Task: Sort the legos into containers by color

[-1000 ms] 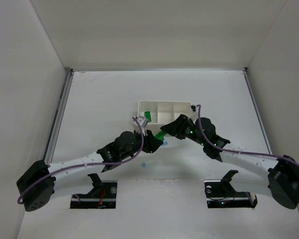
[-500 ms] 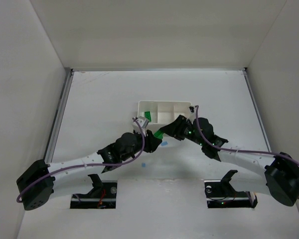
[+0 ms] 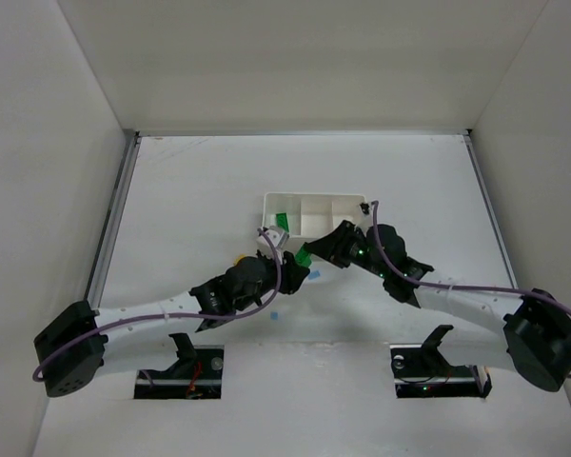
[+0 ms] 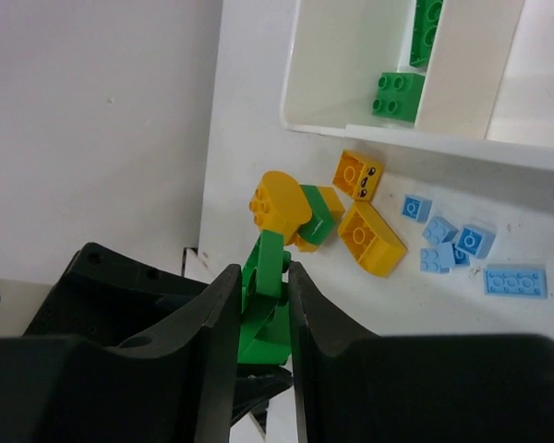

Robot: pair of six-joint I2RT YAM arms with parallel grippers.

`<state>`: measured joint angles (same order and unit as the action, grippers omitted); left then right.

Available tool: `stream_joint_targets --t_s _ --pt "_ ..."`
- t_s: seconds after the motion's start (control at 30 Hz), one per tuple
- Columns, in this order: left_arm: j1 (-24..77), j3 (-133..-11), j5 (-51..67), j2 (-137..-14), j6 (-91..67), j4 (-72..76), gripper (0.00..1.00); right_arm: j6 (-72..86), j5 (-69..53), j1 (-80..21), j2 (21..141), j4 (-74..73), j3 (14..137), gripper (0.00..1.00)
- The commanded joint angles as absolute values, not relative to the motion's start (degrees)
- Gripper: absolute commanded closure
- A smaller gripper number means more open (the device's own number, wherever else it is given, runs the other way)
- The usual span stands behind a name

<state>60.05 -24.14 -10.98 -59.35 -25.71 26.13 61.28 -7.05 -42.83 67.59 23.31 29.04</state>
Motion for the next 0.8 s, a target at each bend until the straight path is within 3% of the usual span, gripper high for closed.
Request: stream_joint_targets --t_s 0.0,0.57,0.7,0.77 --pt "60.5 -26.9 -12.0 -59.8 -24.8 29.6 0.85 60.9 -7.2 -43.5 66.5 26.7 31.9 0.74" --pt "60.2 -25.8 -16.6 -60.4 -25.4 30.2 0.86 54.4 1.0 -45.9 65.3 21.9 40.7 0.81" --pt "60.9 -24.3 -19.7 -58.9 -25.6 35.0 0.77 58.2 1.8 -46.0 66.4 24.1 39.1 0.83" --pt "61.1 -23.8 -20.8 -58.2 -25.5 37.3 0.68 61.1 1.4 -45.7 67.0 26.4 38.4 0.83"
